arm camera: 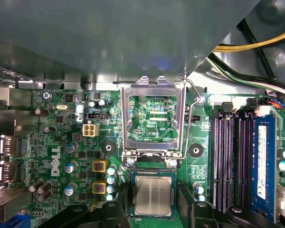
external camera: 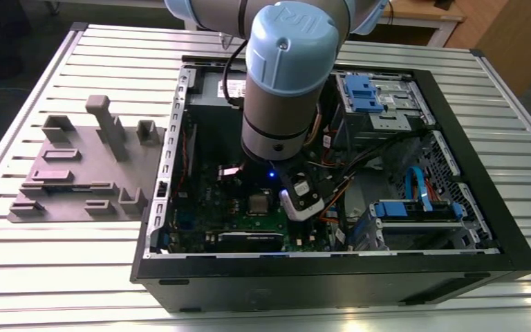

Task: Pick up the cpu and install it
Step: 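Place the cpu into insertion slot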

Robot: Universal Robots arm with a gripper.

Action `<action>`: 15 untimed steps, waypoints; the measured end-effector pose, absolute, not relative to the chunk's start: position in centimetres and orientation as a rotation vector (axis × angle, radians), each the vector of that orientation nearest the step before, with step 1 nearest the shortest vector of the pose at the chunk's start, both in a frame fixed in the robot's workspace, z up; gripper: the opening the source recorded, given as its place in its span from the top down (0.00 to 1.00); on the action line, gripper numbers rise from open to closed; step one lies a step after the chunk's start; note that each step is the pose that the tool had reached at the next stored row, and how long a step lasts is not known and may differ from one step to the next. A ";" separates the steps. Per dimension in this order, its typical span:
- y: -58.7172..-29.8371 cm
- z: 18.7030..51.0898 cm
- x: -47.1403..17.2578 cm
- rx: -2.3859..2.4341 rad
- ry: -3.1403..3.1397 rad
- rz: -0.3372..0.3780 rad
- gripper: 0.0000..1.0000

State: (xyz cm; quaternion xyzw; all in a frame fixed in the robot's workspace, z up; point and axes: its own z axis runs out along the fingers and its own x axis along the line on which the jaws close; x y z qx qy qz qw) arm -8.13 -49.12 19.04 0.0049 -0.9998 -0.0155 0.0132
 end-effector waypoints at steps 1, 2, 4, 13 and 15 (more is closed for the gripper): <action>-49.1 19.1 -8.1 0.015 -3.115 -0.049 0.50; -49.1 19.2 -8.1 0.016 -3.115 -0.050 0.55; -49.1 19.2 -8.1 0.015 -3.115 -0.050 0.57; -49.3 19.2 -8.1 0.015 -3.115 -0.050 0.57; -49.3 19.2 -8.1 0.015 -3.115 -0.050 0.57</action>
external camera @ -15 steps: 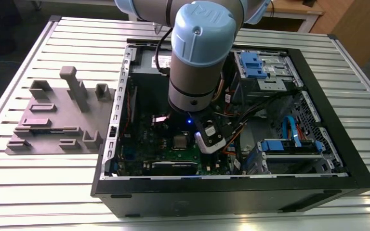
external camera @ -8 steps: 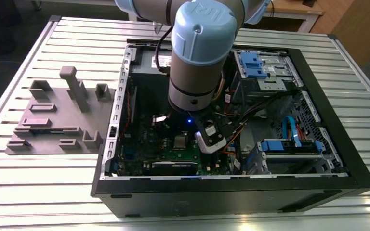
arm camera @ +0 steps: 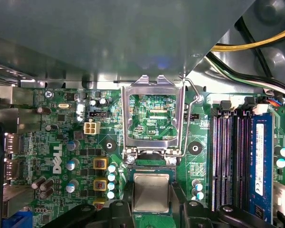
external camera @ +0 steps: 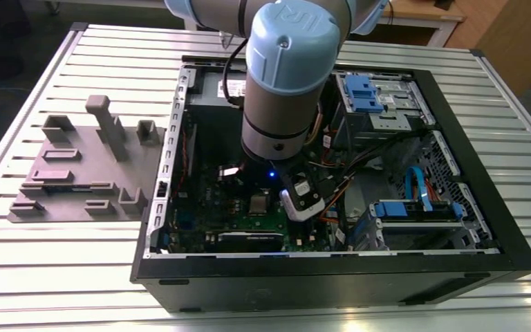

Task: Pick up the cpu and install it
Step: 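Place the cpu into insertion slot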

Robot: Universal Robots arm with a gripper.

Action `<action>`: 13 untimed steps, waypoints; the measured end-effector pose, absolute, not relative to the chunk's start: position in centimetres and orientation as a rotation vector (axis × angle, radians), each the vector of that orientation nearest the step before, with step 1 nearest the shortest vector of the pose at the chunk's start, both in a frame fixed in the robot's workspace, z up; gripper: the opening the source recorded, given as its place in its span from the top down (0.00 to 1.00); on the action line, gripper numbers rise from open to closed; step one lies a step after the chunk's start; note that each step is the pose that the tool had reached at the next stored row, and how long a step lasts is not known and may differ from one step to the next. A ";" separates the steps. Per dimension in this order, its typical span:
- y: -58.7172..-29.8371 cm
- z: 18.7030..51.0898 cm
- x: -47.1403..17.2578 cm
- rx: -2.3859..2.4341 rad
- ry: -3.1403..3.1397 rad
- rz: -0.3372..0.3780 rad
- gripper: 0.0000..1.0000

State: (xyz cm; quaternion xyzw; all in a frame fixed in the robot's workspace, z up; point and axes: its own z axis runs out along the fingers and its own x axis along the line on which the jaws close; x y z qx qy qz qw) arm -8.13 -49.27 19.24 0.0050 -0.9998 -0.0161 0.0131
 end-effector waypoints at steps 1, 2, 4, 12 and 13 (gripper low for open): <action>-49.3 19.2 -8.1 0.015 -3.115 -0.050 0.57; -49.3 19.2 -8.1 0.015 -3.115 -0.051 0.57; -49.3 19.2 -8.1 0.015 -3.115 -0.051 0.56; -49.3 19.7 -8.1 0.015 -3.115 -0.056 0.50; -49.3 19.8 -8.1 0.015 -3.115 -0.056 0.50</action>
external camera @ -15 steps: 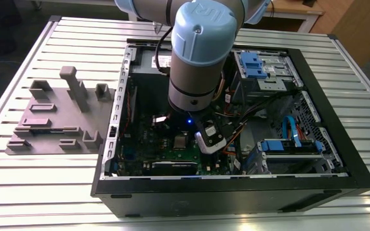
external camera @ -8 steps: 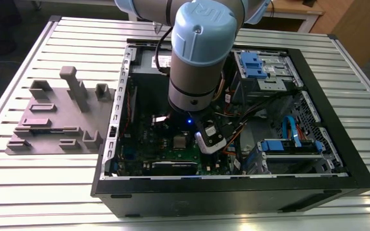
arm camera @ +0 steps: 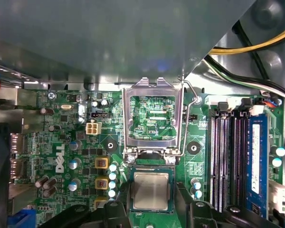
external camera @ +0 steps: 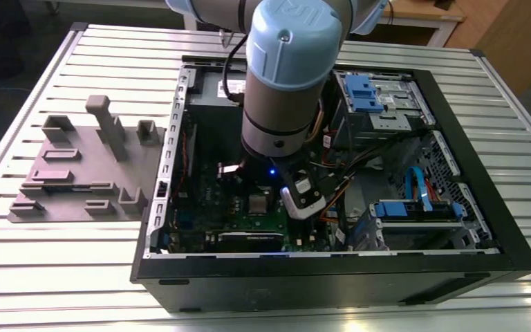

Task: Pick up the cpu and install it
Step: 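Place the cpu into insertion slot, then close the cpu cover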

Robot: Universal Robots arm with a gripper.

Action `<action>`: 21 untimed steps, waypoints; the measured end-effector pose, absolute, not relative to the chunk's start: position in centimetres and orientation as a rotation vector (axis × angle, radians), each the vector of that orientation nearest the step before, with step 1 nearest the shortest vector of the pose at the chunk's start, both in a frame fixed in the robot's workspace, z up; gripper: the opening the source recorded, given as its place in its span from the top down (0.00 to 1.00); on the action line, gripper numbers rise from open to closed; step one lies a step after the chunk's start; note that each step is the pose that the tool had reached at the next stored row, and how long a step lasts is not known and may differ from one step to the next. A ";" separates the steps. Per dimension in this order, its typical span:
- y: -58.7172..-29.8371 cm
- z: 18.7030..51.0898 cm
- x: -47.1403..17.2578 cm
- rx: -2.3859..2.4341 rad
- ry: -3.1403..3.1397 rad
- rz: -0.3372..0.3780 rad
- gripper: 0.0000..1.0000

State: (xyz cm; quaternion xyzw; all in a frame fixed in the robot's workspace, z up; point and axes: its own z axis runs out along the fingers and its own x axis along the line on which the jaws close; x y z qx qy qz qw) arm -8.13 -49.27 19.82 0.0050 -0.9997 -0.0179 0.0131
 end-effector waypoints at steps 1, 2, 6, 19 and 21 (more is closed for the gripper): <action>-49.3 20.0 -8.1 0.015 -3.115 -0.056 0.50; -49.3 20.1 -8.1 0.015 -3.115 -0.056 0.50; -49.3 20.6 -8.1 0.015 -3.115 -0.056 0.64; -49.3 21.0 -8.1 0.015 -3.115 -0.058 0.90; -49.3 21.0 -8.1 0.016 -3.115 -0.059 0.90</action>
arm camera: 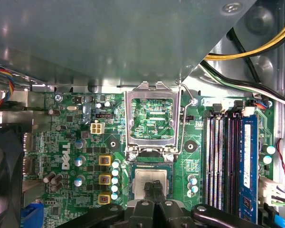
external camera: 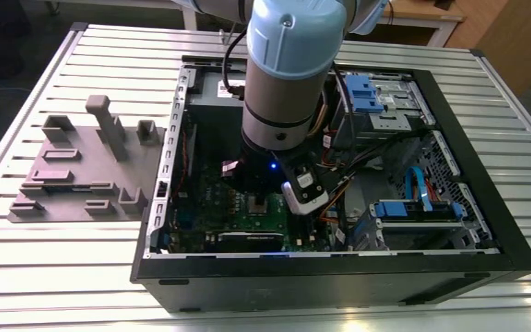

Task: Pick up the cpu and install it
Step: 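Close the cpu cover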

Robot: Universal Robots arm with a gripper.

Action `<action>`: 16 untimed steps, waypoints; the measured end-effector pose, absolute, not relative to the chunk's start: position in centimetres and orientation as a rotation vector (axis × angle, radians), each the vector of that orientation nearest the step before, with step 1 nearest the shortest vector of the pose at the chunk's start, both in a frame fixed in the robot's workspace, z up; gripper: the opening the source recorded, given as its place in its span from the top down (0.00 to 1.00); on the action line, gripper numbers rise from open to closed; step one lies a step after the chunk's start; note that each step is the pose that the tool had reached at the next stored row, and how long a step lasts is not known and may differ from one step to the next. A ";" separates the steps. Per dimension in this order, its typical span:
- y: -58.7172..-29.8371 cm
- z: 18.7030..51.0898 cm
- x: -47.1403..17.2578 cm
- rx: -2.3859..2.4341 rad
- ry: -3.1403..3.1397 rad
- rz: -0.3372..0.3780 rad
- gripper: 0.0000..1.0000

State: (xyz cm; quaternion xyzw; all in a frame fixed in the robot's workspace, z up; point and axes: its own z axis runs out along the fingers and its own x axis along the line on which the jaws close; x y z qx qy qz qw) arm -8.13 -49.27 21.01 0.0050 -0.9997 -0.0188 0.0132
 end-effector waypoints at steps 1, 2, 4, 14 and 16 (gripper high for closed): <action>-49.3 21.0 -8.1 0.015 -3.115 -0.059 0.90; -49.3 21.0 -8.1 0.016 -3.115 -0.059 0.90; -49.3 21.0 -8.1 0.015 -3.115 -0.059 0.90; -49.3 21.0 -8.1 0.015 -3.115 -0.059 0.90; -49.3 21.1 -8.1 0.016 -3.114 -0.058 0.90</action>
